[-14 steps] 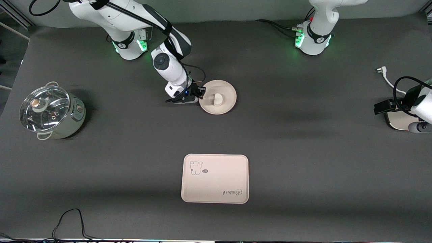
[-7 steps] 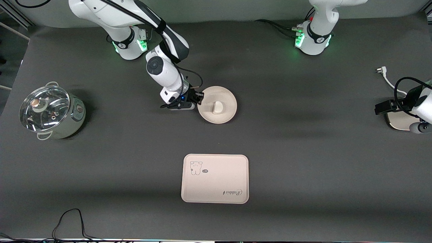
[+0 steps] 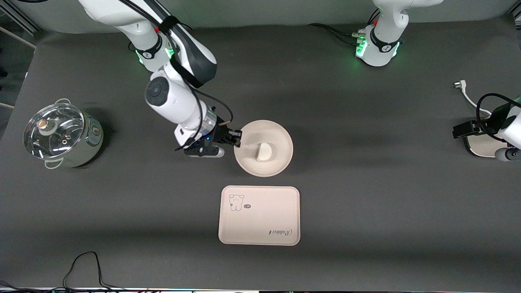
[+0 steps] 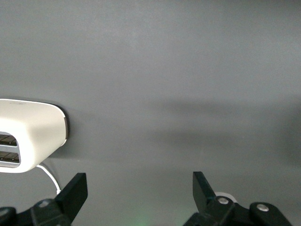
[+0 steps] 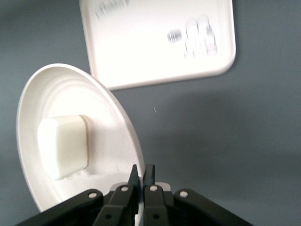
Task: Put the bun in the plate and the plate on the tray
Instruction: 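Lift the plate with the right gripper and carry it toward the tray, then lower the plate onto the cream tray with the right gripper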
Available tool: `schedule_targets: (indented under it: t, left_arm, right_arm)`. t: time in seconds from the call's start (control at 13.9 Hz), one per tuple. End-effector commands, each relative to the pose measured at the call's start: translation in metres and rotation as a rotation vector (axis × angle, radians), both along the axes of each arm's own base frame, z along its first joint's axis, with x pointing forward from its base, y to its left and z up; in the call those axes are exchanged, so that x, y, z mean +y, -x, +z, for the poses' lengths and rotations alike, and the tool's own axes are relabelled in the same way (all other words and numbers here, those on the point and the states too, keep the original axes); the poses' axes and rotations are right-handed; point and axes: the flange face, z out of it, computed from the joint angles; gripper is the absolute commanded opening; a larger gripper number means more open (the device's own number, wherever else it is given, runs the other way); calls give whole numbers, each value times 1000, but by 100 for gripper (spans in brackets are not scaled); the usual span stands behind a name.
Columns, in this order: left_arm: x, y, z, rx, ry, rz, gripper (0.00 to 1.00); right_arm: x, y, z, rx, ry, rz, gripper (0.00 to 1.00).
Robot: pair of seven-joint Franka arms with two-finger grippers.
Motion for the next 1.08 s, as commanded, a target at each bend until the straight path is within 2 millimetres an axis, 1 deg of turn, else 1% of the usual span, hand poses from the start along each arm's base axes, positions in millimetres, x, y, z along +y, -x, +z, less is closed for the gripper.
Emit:
schedule_targets:
  t: [0.0,0.07,0.14,0.22,0.36,0.43,0.58,0.72,1.01]
  left_arm:
    - [2,1,-1,10,12,-9,100]
    - [1,1,0,9,11,-11,100]
    - [-1,0,-2,9,11,-14,100]
    - [-1,0,-3,9,11,-13,100]
    - [1,0,-1,9,11,-11,100]
    - [-2,0,-1,6,11,-14,100]
    - [-2,-1,-5,12,12,-14,100]
    - [-4,-1,-5,13,13,-18,100]
    - [-4,-1,-6,15,12,-17,100]
  right_arm:
    - [-4,-68,18,-49,-7,-14,0]
    - [-12,-88,22,-73,-19,-35,0]
    - [-25,-110,22,-97,-23,-58,0]
    - [-34,-125,18,-116,-23,-62,0]
    - [-58,-149,1,-126,-16,-70,0]
    - [-67,-158,-8,-136,-12,-61,0]
    - [-82,-174,-31,-133,-9,-78,0]
    - [-83,-185,-43,-136,-19,-90,0]
    - [-83,-190,-73,-139,-22,-105,0]
